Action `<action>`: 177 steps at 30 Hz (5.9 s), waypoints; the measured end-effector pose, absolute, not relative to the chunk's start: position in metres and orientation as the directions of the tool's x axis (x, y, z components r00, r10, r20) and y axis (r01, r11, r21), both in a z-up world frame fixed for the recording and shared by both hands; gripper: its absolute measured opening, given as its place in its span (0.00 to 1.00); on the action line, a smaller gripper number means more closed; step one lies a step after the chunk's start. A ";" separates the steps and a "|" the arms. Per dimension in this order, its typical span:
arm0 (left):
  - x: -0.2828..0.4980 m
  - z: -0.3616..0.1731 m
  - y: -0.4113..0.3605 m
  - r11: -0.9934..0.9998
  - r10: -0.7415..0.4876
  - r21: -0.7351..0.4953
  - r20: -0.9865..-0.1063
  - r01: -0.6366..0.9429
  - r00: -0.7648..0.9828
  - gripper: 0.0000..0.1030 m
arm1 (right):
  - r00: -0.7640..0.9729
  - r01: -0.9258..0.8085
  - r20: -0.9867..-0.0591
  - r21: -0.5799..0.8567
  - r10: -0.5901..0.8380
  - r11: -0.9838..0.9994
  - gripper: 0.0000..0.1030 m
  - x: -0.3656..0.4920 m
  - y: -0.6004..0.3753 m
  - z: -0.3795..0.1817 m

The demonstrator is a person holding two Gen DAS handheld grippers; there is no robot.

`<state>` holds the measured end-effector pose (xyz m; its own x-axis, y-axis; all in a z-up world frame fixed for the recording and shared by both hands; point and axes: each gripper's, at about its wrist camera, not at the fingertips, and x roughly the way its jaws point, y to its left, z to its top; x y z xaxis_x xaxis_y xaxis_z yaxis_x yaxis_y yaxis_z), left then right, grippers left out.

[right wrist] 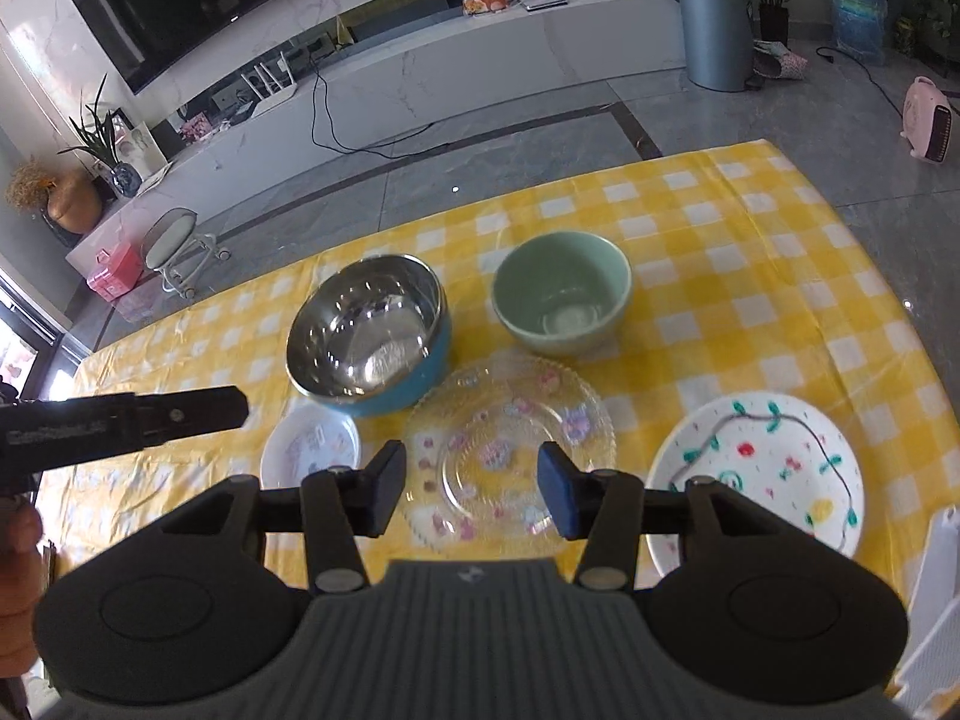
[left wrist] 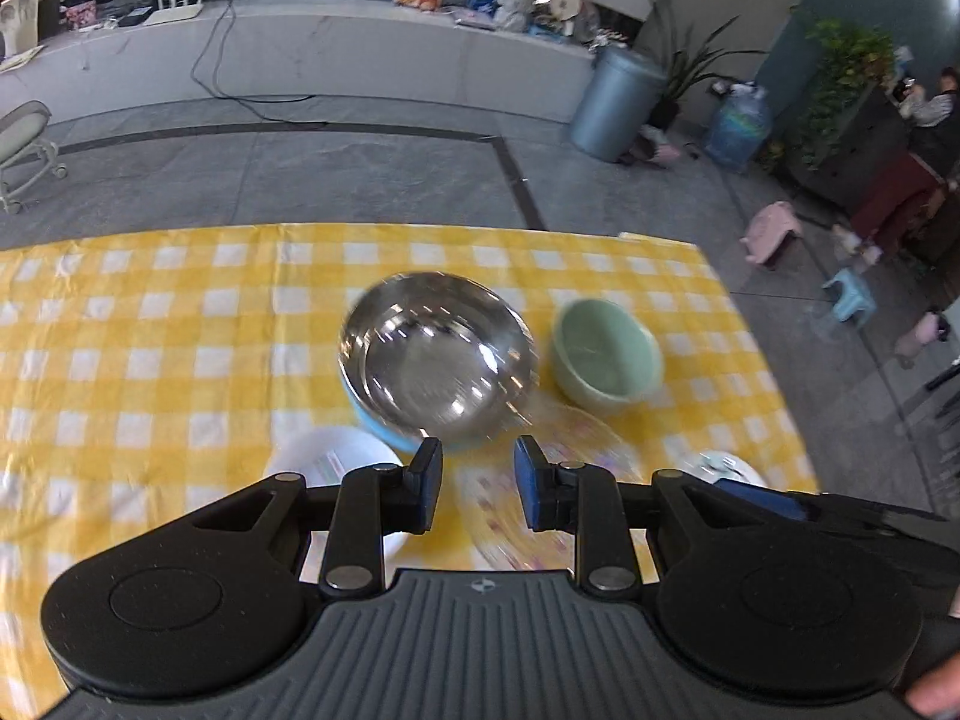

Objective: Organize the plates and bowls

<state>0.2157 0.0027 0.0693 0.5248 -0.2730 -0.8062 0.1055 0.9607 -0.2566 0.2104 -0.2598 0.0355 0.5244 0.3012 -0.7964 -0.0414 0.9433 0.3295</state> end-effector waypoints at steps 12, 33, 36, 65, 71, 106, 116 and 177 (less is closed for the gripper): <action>0.293 0.027 0.031 0.986 -0.163 -0.152 -0.861 0.062 0.482 0.29 | 0.405 -0.013 -0.861 0.332 0.308 0.943 0.31 0.317 -0.211 -0.004; 0.318 -0.005 0.030 0.990 -0.144 -0.129 -0.913 0.065 0.382 0.08 | 0.294 0.047 -0.917 0.295 0.269 0.954 0.10 0.359 -0.196 -0.043; 0.314 0.006 0.027 0.990 -0.137 -0.117 -0.910 0.075 0.390 0.08 | 0.292 0.049 -0.920 0.288 0.262 0.956 0.10 0.356 -0.195 -0.036; 0.104 0.088 0.077 0.998 -0.046 -0.054 -0.955 -0.019 0.294 0.09 | 0.219 -0.261 -0.925 0.252 0.311 0.932 0.10 0.144 -0.125 0.065; 0.079 0.071 0.081 0.998 -0.038 -0.049 -0.962 -0.032 0.269 0.09 | 0.191 -0.298 -0.939 0.223 0.286 0.928 0.10 0.114 -0.111 0.056; 0.070 0.018 0.082 1.000 0.002 0.002 -0.983 -0.002 0.181 0.12 | 0.174 -0.312 -0.950 0.197 0.260 0.929 0.10 0.110 -0.097 0.010; 0.069 0.019 0.079 0.999 0.024 0.031 -0.982 0.035 0.189 0.13 | 0.192 -0.346 -0.944 0.192 0.269 0.919 0.22 0.106 -0.094 0.012; 0.305 0.027 -0.104 0.971 -0.225 -0.191 -0.933 0.142 0.281 0.30 | 0.251 0.001 -0.957 0.149 0.144 0.989 0.32 0.329 -0.295 0.006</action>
<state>0.3049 -0.1044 0.0268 0.2812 -0.2247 -0.9330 0.1422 0.9712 -0.1910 0.3287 -0.2951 0.0059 0.2510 0.1437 -0.9572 0.0005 0.9889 0.1486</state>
